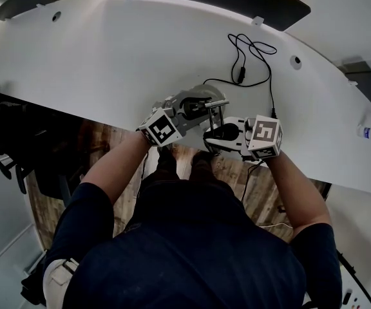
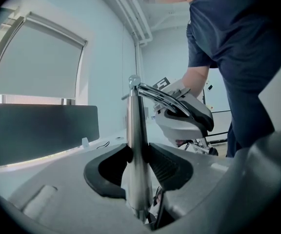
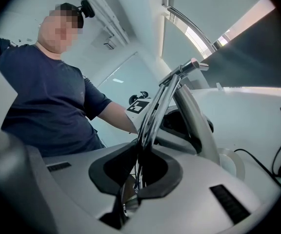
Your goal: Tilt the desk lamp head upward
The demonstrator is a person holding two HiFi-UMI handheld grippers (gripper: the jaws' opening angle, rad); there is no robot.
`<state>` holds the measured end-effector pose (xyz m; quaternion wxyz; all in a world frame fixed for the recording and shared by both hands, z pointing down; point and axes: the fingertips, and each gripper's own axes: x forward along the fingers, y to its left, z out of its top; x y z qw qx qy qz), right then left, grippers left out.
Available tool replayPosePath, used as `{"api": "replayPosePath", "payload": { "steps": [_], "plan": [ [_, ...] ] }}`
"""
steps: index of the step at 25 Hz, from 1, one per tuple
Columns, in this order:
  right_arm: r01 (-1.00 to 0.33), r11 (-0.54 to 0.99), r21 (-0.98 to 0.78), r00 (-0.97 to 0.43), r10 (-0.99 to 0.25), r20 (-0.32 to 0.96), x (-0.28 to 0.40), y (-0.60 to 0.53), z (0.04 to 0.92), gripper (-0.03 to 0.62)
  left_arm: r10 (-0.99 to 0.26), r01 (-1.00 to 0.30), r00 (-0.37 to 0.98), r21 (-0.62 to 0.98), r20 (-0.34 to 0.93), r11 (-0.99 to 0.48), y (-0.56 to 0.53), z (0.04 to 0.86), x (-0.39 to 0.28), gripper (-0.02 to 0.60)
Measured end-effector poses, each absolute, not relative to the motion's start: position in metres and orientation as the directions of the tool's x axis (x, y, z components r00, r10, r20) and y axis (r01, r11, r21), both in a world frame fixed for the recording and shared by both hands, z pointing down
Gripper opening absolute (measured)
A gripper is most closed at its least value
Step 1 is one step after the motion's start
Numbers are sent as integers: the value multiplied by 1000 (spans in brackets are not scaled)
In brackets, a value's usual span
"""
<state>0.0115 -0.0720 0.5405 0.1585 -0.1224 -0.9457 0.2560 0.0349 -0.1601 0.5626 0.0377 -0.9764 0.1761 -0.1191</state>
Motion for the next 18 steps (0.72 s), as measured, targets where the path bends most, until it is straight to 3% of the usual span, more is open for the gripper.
{"api": "replayPosePath", "payload": {
  "steps": [8,18],
  "plan": [
    [104,765,-635,-909,333,252,17,-64,528,37,-358,-340,903,-115,237,-934,-157,568,35,146],
    [40,568,-822,-888,397,231,23,-56,504,37,-353,-333,903,-121,246,-935,-156,568,36,146]
  ]
}}
